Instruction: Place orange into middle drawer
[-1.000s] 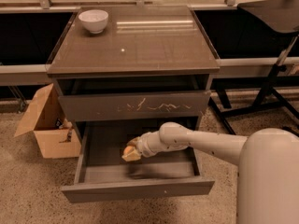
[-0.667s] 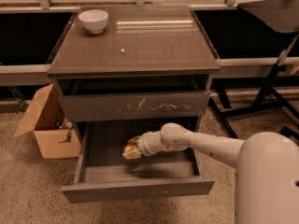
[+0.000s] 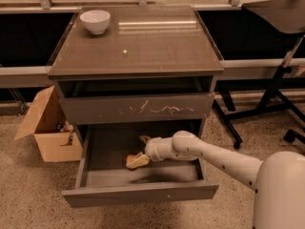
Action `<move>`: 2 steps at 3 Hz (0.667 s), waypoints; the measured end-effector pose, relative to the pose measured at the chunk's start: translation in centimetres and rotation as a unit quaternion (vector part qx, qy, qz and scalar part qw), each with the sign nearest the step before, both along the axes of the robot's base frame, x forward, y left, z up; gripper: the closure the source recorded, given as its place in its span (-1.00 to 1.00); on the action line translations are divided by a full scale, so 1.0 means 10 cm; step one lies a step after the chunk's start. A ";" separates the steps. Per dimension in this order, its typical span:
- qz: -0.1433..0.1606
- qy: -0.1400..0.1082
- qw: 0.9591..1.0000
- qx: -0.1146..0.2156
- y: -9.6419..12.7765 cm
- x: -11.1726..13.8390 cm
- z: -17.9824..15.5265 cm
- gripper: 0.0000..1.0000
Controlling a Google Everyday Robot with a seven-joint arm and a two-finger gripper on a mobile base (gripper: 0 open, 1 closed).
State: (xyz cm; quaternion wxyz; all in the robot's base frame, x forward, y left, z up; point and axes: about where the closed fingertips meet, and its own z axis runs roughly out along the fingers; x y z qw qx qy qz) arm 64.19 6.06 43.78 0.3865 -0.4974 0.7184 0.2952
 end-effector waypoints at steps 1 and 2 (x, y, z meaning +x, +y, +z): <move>-0.005 -0.020 0.998 0.061 -0.16 -0.20 0.12 -1.00; -0.024 -0.054 0.993 0.104 -0.49 -0.39 0.40 -1.00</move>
Offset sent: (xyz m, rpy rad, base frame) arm -0.0827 -0.1053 0.0808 0.3092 -0.2014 -0.1068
